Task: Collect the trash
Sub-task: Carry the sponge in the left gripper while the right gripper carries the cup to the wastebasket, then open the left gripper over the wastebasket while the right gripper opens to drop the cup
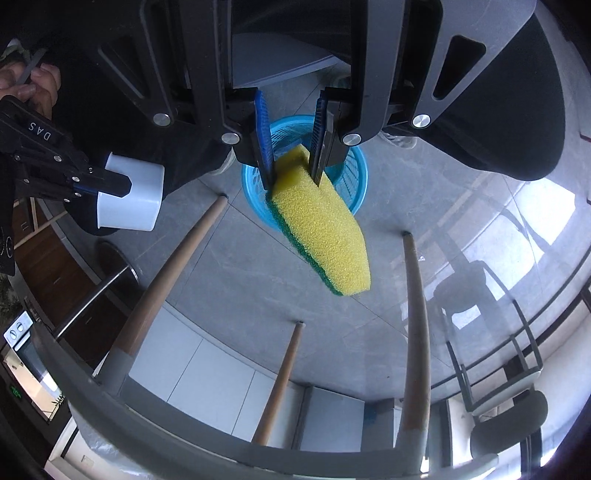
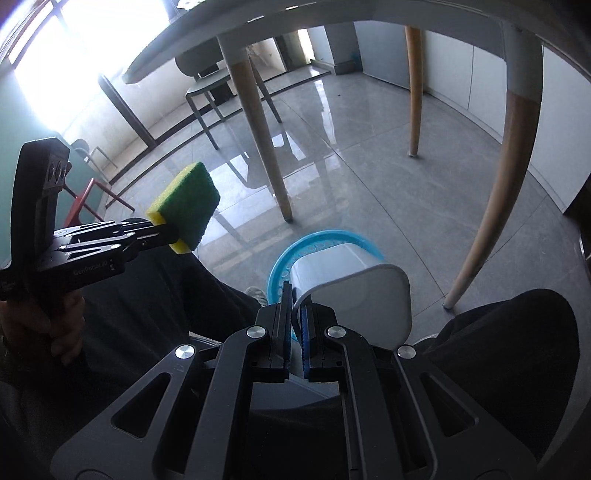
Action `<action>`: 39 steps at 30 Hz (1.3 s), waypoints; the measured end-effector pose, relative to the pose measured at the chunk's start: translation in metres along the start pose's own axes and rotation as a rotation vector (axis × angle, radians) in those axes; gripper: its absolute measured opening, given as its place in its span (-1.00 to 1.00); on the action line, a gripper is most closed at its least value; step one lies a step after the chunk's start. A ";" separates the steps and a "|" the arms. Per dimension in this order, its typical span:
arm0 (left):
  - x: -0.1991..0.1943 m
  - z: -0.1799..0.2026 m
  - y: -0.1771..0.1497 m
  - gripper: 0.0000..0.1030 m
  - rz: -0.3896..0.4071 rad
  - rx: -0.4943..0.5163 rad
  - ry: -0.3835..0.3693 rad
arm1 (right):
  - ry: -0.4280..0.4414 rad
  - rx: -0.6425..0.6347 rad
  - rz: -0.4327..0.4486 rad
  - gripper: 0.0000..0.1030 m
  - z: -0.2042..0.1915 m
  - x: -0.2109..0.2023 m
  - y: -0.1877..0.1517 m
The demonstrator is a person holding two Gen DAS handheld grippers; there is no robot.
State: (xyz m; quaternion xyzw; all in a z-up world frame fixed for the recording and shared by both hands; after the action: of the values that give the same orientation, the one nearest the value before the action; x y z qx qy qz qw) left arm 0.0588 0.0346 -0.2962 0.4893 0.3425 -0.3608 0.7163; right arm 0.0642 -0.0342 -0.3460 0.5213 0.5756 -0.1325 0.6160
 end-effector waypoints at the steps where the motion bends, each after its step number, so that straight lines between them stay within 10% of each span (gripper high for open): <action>1: 0.005 0.000 0.000 -0.64 -0.013 -0.001 -0.004 | 0.002 0.012 -0.010 -0.93 0.002 0.005 0.000; 39: 0.138 -0.033 0.001 -0.65 -0.327 -0.144 -0.075 | 0.025 0.222 -0.380 -0.93 0.026 0.201 0.006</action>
State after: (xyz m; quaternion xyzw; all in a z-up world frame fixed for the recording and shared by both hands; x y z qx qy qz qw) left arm 0.1247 0.0413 -0.4221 0.3606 0.4154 -0.4648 0.6938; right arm 0.1445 0.0357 -0.5187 0.4696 0.6529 -0.3025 0.5116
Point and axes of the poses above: each gripper's, at about its wrist camera, not at the fingertips, and x roughly the way its jaws point, z to its right, y to its top, the point moved 9 cm from there along x, roughly the way its jaws point, and after that the axes turned 6 degrees about -y, right-handed, at the moved point
